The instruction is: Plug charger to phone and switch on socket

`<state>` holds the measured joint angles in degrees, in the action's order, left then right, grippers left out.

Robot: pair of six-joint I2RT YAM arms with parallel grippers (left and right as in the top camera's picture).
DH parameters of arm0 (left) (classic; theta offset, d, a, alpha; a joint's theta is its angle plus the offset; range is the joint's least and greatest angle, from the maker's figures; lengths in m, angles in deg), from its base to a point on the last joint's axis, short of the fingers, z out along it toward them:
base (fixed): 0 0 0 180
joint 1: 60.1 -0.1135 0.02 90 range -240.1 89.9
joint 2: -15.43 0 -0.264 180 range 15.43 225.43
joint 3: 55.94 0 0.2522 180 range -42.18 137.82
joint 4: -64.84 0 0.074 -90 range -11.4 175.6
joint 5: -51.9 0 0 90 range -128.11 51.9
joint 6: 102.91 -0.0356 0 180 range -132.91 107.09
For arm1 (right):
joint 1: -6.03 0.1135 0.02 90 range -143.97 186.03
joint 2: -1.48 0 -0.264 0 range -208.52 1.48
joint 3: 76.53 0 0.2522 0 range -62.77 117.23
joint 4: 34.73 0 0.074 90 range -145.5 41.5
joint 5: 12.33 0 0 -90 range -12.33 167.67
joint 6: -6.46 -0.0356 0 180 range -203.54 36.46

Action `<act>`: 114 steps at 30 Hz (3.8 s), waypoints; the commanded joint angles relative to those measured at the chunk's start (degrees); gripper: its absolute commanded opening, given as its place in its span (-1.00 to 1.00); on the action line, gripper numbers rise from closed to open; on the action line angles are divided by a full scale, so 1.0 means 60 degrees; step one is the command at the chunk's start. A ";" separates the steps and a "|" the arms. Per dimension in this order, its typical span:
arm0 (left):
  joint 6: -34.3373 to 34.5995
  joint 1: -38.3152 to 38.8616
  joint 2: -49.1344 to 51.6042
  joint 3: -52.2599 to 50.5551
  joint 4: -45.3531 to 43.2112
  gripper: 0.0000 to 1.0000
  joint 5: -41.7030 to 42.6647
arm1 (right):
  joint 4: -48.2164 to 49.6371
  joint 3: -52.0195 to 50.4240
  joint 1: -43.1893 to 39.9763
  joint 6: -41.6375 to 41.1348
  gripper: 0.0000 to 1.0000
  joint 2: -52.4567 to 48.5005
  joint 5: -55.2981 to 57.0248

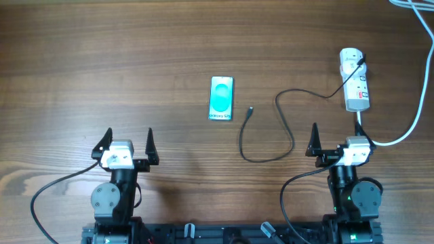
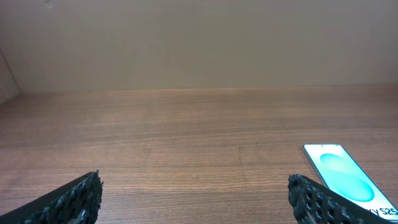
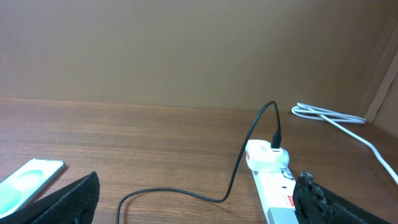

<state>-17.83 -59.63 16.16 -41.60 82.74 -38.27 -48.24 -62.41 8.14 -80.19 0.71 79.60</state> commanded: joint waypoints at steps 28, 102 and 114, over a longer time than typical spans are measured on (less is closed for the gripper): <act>-0.0138 0.0055 -0.0095 -0.0044 0.0029 1.00 0.0018 | 0.0044 -0.0011 -0.0040 0.0171 1.00 0.0022 -0.0080; 0.3861 0.0135 0.8510 0.9202 0.5231 1.00 0.4685 | 0.0044 -0.0011 -0.0040 0.0171 0.99 0.0022 -0.0076; 0.4178 0.0765 1.0138 0.9854 0.4856 0.99 0.5905 | 0.0044 -0.0011 -0.0040 0.0171 1.00 0.0022 -0.0080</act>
<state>6.78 -58.08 77.25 15.97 111.02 1.01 -48.24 -62.41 8.11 -80.19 0.68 79.60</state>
